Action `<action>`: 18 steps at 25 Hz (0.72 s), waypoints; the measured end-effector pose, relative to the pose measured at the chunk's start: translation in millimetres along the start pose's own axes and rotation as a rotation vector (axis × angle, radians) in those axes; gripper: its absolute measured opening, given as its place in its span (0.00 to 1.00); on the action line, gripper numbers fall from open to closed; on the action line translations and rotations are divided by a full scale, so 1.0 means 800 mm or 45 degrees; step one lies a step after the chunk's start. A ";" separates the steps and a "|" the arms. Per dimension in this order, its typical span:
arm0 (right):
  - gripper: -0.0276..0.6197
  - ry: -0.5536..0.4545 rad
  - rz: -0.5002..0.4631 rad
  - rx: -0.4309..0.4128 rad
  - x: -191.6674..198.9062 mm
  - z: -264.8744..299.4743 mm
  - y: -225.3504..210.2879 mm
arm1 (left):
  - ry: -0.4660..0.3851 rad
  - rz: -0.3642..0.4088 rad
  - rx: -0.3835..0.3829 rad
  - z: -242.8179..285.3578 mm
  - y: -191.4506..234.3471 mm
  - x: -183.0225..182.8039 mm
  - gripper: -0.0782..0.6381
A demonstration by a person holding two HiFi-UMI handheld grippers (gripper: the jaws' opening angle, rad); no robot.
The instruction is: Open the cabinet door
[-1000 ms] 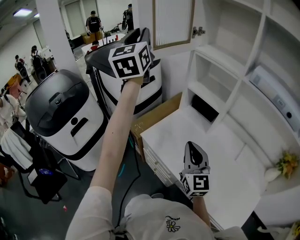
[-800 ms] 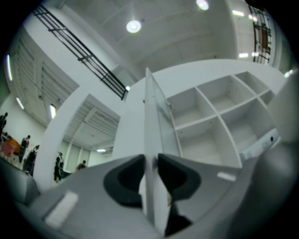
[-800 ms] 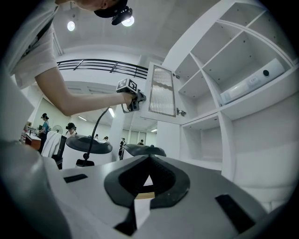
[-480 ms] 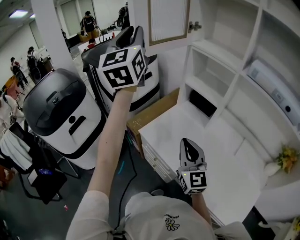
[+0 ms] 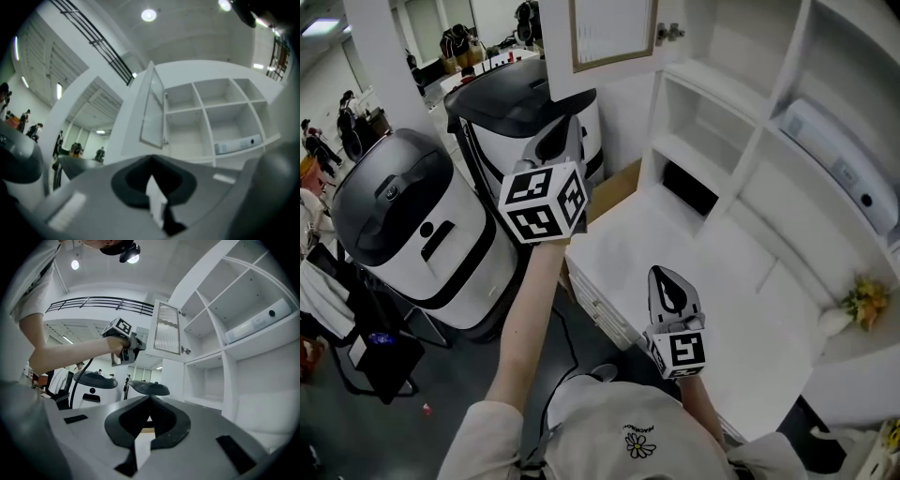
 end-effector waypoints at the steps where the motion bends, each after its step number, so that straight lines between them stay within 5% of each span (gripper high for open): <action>1: 0.04 0.006 0.001 0.000 0.002 -0.001 -0.001 | 0.045 -0.014 0.000 -0.006 -0.003 0.022 0.12; 9: 0.04 0.055 0.000 0.010 0.018 -0.011 -0.014 | 0.396 -0.112 -0.021 -0.064 -0.038 0.194 0.12; 18: 0.04 0.115 0.021 0.085 0.038 -0.025 -0.040 | 0.540 -0.114 0.099 -0.110 -0.112 0.277 0.12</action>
Point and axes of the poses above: the fingertips, and each gripper's own axes: z forward along the fingers, y to its left, x out of its underside, the point moved 2 cm from there along -z, backward along the fingers, and after that the axes turned 7 degrees about x, right-handed, at the moved point
